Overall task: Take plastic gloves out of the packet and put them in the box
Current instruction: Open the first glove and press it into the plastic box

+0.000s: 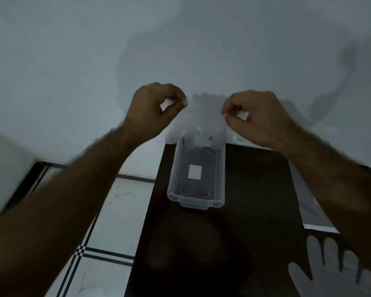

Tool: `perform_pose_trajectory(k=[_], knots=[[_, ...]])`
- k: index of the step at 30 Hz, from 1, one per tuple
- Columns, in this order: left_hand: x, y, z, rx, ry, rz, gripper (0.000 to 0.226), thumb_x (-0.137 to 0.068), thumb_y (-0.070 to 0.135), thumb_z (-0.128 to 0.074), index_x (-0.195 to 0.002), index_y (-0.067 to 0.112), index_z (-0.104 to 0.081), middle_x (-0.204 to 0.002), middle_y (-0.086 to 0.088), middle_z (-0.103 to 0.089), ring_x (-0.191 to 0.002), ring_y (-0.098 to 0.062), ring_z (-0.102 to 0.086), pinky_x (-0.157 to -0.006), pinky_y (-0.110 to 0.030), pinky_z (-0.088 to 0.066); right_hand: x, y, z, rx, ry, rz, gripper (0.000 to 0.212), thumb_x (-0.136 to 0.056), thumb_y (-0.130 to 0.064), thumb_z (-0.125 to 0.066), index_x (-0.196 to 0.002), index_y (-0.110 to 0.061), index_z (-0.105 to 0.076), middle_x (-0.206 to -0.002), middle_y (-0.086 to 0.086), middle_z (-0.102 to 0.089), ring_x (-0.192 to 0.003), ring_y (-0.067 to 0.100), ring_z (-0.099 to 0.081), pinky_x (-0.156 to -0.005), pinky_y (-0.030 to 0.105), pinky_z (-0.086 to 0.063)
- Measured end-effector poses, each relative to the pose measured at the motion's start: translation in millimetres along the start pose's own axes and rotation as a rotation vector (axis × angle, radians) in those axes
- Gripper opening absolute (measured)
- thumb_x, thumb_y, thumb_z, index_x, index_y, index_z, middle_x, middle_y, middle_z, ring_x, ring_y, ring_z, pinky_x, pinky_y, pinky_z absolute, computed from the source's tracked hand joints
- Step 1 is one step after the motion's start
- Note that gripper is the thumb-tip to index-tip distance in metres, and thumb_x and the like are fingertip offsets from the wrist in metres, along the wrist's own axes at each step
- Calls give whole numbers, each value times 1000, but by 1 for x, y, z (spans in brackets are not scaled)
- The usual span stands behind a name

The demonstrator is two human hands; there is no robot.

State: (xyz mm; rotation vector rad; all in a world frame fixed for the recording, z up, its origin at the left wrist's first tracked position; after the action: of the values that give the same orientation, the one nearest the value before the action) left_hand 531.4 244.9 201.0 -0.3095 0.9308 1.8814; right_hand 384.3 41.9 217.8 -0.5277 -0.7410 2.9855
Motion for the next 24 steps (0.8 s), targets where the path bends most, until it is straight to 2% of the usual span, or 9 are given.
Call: perform_pose_trajectory(k=[3,5,8,12,15,17,20,22,24], knots=[[29,-5,-17,-54,-21,-33,9,-100,22,-75,-103,15,-78,-101,3,-80,-91,-19,-71,-87,-37,-52,27,5,-21,2,-32,-18,14,-93,-12,-73,-106,-13,-79,-98,0,-78,-87,13,-70,-86,30,-57],[49,-16,-34,-74,-60,5,9,-99,21,-75,-104,14,-77,-104,1,-79,-96,-24,-72,-90,-42,-51,40,14,-40,31,-66,-28,15,-94,-14,-73,-108,-16,-79,-97,-1,-78,-84,12,-69,-84,32,-58],[74,-29,-59,-66,-152,37,18,-101,26,-66,-107,13,-77,-107,-1,-79,-103,-21,-70,-94,-35,-45,50,27,-68,101,-143,-40,14,-96,-21,-70,-107,-18,-78,-94,-3,-76,-83,13,-66,-82,37,-58],[106,-32,-86,-23,-255,110,29,-101,33,-57,-105,12,-76,-103,-4,-79,-95,-23,-72,-91,-42,-52,64,34,-97,113,-273,-64,9,-93,-21,-72,-101,-19,-76,-88,-4,-73,-79,10,-62,-79,39,-59],[106,-33,-95,82,-237,197,25,-102,32,-61,-103,11,-74,-98,-4,-78,-89,-21,-72,-83,-28,-52,60,43,-103,81,-317,-100,8,-93,-23,-71,-99,-19,-76,-86,-6,-72,-78,10,-64,-78,37,-60],[85,-43,-103,113,-262,254,19,-103,30,-63,-105,13,-72,-100,-3,-77,-91,-21,-71,-82,-33,-57,41,57,-102,37,-286,-161,9,-93,-23,-72,-99,-19,-77,-86,-5,-73,-77,11,-67,-79,38,-61],[52,-61,-115,137,-404,258,15,-102,29,-67,-107,15,-70,-102,0,-75,-90,-19,-71,-82,-42,-61,13,75,-106,-24,-296,-245,8,-88,-17,-76,-96,-18,-78,-86,-4,-76,-77,10,-70,-81,40,-63],[41,-66,-124,160,-554,202,10,-101,26,-72,-105,17,-72,-102,5,-75,-90,-14,-71,-82,-39,-62,8,79,-114,-41,-426,-247,9,-89,-16,-76,-97,-20,-78,-88,-6,-76,-80,8,-71,-82,38,-62],[44,-64,-129,174,-692,142,7,-98,23,-76,-103,17,-74,-102,6,-75,-94,-12,-71,-83,-29,-60,16,77,-124,-10,-595,-195,8,-91,-20,-74,-98,-22,-76,-90,-9,-74,-82,6,-69,-81,32,-59]])
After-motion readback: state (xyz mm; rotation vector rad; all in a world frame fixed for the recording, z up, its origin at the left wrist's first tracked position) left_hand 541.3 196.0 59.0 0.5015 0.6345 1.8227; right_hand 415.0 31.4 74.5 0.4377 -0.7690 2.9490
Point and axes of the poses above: each hand's wrist, its own x-axis away from the middle knuckle, its own z-axis out of the back of the hand, y = z × x, the point moved 5 cm from there along -x, towards the middle knuckle
